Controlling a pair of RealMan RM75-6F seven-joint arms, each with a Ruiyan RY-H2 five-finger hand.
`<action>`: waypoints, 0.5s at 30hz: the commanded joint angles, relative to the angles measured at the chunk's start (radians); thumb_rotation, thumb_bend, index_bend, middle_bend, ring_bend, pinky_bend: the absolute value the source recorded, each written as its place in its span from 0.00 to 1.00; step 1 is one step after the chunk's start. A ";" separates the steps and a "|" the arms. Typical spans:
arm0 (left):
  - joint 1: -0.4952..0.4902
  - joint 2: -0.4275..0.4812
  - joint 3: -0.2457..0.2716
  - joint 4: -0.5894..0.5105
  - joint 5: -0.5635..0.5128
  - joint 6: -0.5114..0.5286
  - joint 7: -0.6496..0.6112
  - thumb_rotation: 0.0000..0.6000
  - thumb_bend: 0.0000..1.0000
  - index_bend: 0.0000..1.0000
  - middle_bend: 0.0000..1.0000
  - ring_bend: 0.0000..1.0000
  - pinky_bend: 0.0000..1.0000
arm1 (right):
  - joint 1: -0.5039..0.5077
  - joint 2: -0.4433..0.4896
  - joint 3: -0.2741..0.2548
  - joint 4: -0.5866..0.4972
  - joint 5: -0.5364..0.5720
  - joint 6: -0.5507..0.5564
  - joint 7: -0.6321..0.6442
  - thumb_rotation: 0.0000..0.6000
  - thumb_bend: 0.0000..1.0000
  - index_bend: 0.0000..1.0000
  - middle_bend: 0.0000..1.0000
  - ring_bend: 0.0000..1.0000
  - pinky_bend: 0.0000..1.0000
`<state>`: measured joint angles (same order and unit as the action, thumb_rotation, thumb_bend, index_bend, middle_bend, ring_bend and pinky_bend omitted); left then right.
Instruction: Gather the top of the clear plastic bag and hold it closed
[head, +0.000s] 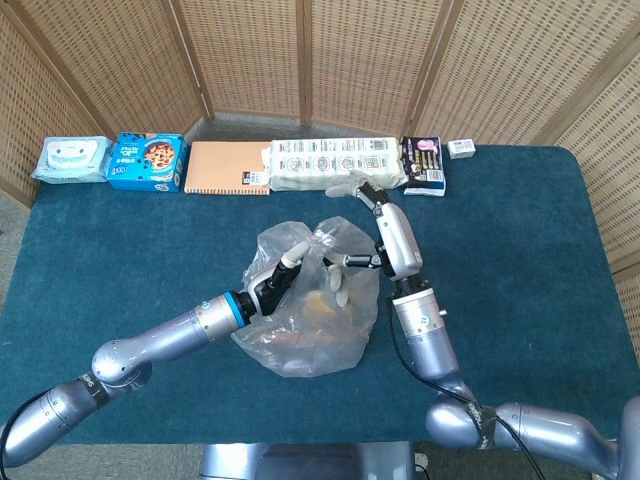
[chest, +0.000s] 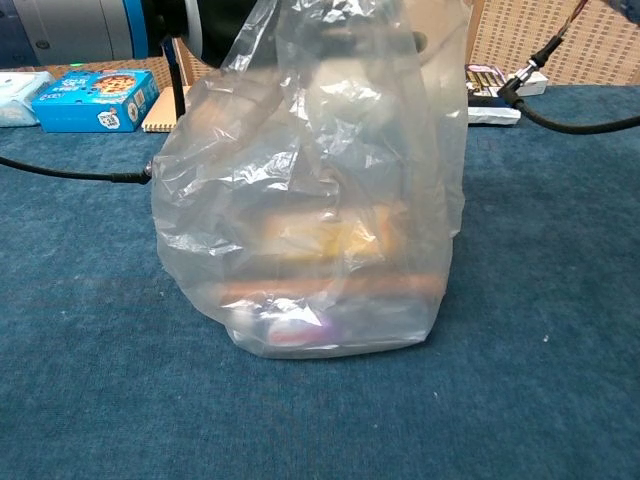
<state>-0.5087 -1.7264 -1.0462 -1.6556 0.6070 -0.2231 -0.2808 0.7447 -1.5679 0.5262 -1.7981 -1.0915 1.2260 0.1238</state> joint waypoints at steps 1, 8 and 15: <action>0.011 -0.006 -0.012 0.004 -0.029 0.029 -0.036 0.00 0.15 0.58 0.60 0.60 0.39 | -0.005 0.021 -0.021 0.002 -0.003 -0.026 0.007 1.00 0.14 0.30 0.24 0.11 0.09; 0.024 -0.018 -0.028 0.011 -0.048 0.057 -0.083 0.00 0.15 0.59 0.60 0.61 0.41 | -0.018 0.060 -0.040 0.001 -0.015 -0.066 0.050 1.00 0.14 0.30 0.24 0.11 0.09; 0.033 -0.024 -0.050 0.016 -0.058 0.054 -0.113 0.00 0.15 0.59 0.61 0.61 0.41 | -0.034 0.100 -0.061 0.003 -0.043 -0.095 0.094 1.00 0.14 0.30 0.23 0.11 0.09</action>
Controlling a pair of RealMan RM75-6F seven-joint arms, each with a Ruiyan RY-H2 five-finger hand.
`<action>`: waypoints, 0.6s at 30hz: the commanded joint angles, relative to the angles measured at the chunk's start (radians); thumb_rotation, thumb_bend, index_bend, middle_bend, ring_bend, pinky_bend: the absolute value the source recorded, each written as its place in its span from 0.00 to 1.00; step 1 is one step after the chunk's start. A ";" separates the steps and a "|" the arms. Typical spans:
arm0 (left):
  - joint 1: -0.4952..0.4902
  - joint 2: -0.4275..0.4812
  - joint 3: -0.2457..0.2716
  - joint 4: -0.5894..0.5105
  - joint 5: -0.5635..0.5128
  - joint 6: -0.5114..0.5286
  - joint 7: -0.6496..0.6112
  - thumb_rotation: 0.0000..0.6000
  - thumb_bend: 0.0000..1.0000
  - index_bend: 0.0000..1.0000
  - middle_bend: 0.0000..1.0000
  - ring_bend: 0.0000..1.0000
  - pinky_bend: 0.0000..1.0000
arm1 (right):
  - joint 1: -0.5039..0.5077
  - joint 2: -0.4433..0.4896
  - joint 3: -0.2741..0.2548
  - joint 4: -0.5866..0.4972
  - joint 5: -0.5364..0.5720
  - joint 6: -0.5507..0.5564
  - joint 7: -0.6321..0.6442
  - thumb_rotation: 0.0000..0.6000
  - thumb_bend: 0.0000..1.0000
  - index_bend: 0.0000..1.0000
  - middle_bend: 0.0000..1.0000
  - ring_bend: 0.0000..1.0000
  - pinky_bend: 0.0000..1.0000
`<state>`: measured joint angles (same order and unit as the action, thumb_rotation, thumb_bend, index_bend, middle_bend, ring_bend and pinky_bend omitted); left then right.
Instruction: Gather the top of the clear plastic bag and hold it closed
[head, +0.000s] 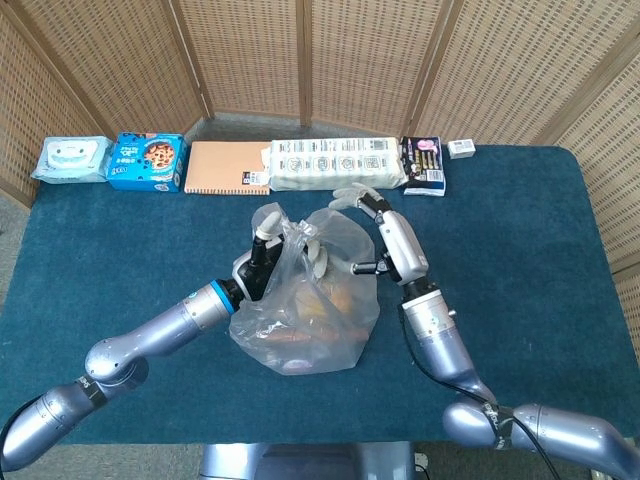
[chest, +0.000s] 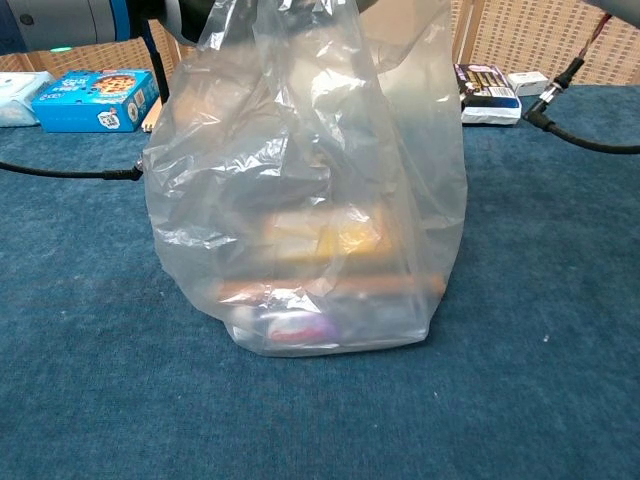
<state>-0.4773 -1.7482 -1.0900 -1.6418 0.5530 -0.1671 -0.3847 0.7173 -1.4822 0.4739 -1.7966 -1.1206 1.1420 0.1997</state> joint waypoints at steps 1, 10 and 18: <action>0.002 -0.002 -0.009 0.003 -0.003 -0.003 -0.010 0.00 0.15 0.59 0.61 0.61 0.41 | -0.009 0.020 -0.012 0.002 -0.020 -0.015 0.025 1.00 0.14 0.30 0.23 0.11 0.09; 0.007 -0.001 -0.026 0.007 -0.017 -0.021 -0.042 0.00 0.15 0.59 0.61 0.61 0.41 | -0.042 0.067 -0.037 -0.002 -0.056 -0.020 0.085 1.00 0.15 0.29 0.23 0.11 0.09; 0.002 0.003 -0.036 0.008 -0.038 -0.026 -0.077 0.00 0.15 0.59 0.61 0.61 0.41 | -0.074 0.105 -0.059 -0.004 -0.093 -0.011 0.129 1.00 0.15 0.29 0.23 0.11 0.09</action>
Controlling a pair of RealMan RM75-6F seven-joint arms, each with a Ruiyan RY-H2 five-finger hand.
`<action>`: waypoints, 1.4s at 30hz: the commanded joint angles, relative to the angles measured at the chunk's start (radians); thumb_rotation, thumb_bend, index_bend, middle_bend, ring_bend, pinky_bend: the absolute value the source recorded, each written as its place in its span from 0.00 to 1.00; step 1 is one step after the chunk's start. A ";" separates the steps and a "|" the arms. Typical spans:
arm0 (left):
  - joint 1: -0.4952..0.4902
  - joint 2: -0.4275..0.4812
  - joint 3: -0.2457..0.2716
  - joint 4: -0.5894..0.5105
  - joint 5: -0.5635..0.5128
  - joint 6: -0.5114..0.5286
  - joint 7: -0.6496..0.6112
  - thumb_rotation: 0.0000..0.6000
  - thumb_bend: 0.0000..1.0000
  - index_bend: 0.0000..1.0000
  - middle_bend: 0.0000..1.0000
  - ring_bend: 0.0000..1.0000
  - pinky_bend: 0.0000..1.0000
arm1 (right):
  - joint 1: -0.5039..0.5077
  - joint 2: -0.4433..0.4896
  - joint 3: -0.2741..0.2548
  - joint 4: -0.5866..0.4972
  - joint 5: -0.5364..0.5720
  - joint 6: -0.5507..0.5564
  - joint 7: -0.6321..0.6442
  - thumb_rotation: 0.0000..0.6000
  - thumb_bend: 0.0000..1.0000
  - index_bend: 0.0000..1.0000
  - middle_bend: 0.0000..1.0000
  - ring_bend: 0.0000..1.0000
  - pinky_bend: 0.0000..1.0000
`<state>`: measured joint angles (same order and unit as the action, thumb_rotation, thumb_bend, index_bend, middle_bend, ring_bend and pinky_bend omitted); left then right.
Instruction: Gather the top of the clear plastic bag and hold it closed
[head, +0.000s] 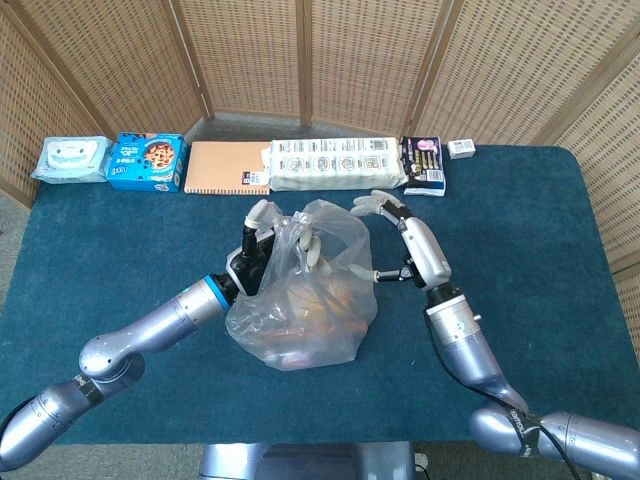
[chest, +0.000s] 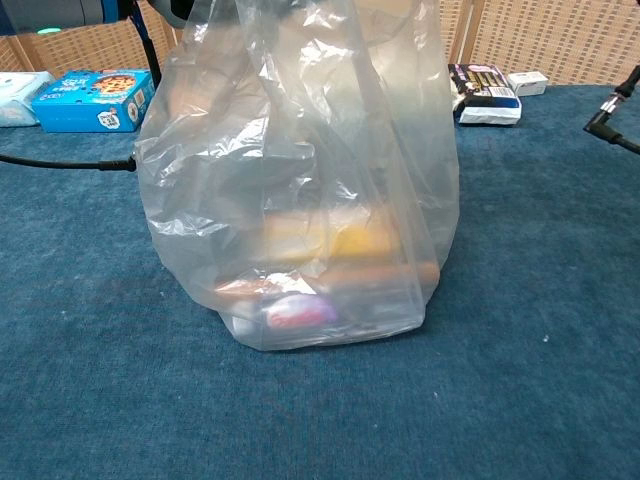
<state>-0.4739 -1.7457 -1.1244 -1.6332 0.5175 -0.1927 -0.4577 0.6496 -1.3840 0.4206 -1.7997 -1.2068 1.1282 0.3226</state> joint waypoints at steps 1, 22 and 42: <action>-0.002 0.002 -0.003 -0.001 -0.005 -0.002 -0.008 0.00 0.15 0.59 0.61 0.61 0.41 | -0.011 0.010 -0.008 -0.002 -0.011 0.007 0.013 1.00 0.15 0.29 0.23 0.11 0.09; 0.006 -0.007 -0.042 -0.013 -0.074 -0.026 -0.091 0.00 0.15 0.59 0.61 0.61 0.42 | -0.144 0.110 -0.064 0.004 -0.112 0.124 0.131 1.00 0.15 0.29 0.23 0.11 0.09; 0.008 -0.014 -0.086 -0.045 -0.164 -0.077 -0.161 0.00 0.24 0.59 0.61 0.61 0.55 | -0.197 0.128 -0.098 0.030 -0.141 0.170 0.155 1.00 0.15 0.29 0.22 0.10 0.09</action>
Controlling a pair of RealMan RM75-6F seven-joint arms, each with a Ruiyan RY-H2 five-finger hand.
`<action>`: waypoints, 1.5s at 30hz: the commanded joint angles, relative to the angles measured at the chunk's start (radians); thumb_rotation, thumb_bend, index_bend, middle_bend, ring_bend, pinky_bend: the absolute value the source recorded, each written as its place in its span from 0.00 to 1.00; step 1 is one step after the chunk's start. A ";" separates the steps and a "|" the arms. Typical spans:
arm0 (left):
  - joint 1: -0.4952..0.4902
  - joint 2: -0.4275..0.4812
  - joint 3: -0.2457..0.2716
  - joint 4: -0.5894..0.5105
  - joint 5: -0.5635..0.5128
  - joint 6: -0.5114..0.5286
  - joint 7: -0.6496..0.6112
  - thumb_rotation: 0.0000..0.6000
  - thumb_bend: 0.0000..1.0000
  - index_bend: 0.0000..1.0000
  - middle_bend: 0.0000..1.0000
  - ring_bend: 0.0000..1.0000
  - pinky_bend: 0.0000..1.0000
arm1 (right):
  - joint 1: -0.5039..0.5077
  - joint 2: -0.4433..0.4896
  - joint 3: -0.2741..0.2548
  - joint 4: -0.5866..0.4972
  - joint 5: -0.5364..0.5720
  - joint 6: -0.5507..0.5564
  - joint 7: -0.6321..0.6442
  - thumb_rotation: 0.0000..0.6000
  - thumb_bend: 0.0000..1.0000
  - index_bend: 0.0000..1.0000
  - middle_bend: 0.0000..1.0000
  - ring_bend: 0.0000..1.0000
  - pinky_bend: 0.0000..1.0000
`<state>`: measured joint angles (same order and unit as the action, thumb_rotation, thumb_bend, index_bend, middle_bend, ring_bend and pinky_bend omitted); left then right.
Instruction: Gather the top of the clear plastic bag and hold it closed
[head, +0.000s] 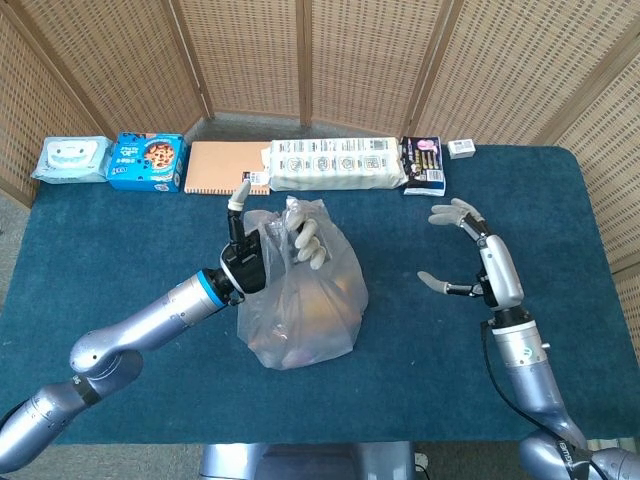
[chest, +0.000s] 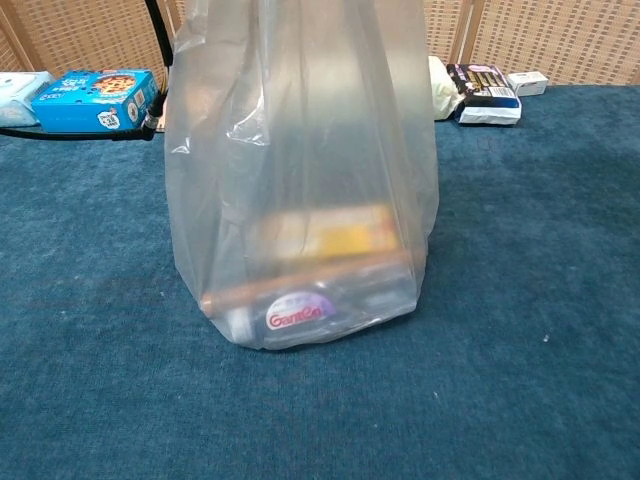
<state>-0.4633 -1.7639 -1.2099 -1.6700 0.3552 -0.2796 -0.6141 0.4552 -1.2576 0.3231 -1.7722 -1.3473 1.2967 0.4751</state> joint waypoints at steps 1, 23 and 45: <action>-0.003 0.005 -0.001 -0.012 -0.002 0.014 -0.005 0.00 0.27 0.59 0.61 0.62 0.56 | -0.003 0.002 -0.002 0.004 -0.002 0.002 0.003 1.00 0.15 0.29 0.22 0.10 0.09; -0.121 0.083 0.012 -0.121 -0.002 0.274 -0.131 0.47 0.50 0.79 0.80 0.82 0.78 | -0.040 0.019 -0.021 0.068 -0.003 0.011 0.037 1.00 0.17 0.29 0.22 0.10 0.09; -0.261 0.187 -0.029 -0.160 0.007 0.387 -0.249 0.65 0.50 0.84 0.84 0.84 0.80 | -0.108 0.054 -0.112 0.108 -0.041 0.034 -0.107 1.00 0.17 0.29 0.22 0.10 0.09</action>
<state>-0.7177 -1.5828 -1.2358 -1.8303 0.3643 0.1027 -0.8572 0.3490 -1.2050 0.2127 -1.6642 -1.3876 1.3320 0.3695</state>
